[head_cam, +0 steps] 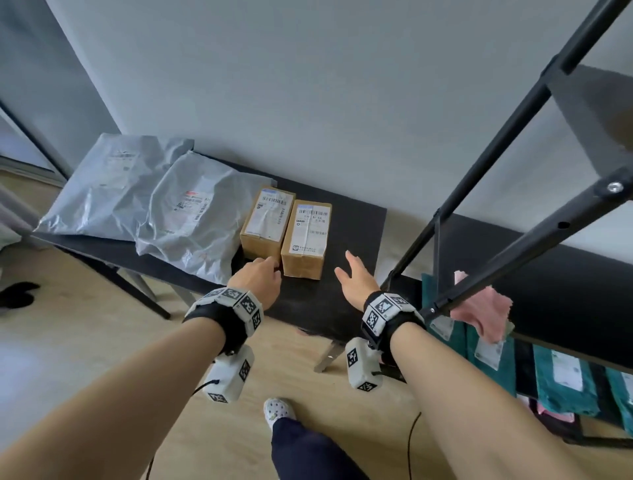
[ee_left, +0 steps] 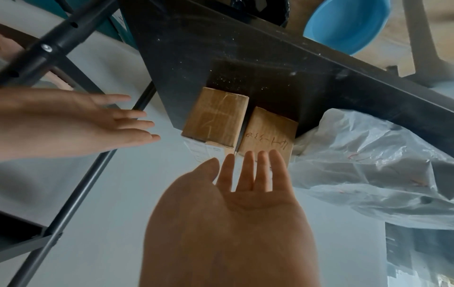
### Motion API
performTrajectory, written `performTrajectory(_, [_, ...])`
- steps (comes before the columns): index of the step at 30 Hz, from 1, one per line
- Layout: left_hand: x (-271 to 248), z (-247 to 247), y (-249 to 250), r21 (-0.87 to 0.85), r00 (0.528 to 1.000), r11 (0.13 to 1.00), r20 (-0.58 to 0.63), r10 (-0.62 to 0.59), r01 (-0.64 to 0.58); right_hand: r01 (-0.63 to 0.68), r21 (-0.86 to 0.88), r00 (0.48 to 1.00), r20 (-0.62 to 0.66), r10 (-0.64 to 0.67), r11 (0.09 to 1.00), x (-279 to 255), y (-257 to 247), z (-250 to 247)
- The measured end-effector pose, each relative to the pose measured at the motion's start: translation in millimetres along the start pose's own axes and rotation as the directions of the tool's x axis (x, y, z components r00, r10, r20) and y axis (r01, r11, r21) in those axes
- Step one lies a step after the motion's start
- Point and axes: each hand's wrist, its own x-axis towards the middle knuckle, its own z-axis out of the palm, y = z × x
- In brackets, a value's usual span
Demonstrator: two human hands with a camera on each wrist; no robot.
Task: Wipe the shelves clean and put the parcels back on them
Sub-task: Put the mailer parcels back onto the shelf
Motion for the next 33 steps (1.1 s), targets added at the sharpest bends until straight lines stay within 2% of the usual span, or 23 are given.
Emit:
performTrajectory(10, [50, 5, -8, -0.112, 0.997, 0.993, 0.059, -0.043, 0.049, -0.055, 0.233, 0.998, -0.007, 0.058, 0.971, 53, -36, 12])
performTrajectory(16, [58, 11, 2, -0.31, 0.987, 0.941, 0.119, -0.106, 0.138, -0.125, 0.519, 0.992, 0.068, 0.105, 0.846, 62, -26, 20])
performTrajectory(19, [58, 12, 9, -0.381, 0.983, 0.91, 0.144, -0.117, 0.164, -0.126, 0.572, 0.992, 0.092, 0.089, 0.81, 61, -20, 23])
performTrajectory(24, [49, 11, 18, -0.45, 0.98, 0.876, 0.164, -0.111, 0.175, -0.1, 0.621, 0.994, 0.097, 0.05, 0.777, 42, -17, 19])
performTrajectory(33, [-6, -1, 36, -0.57, 0.995, 0.821, 0.088, 0.051, 0.009, 0.003, 0.716, 0.999, 0.031, -0.035, 0.698, -45, -3, -6])
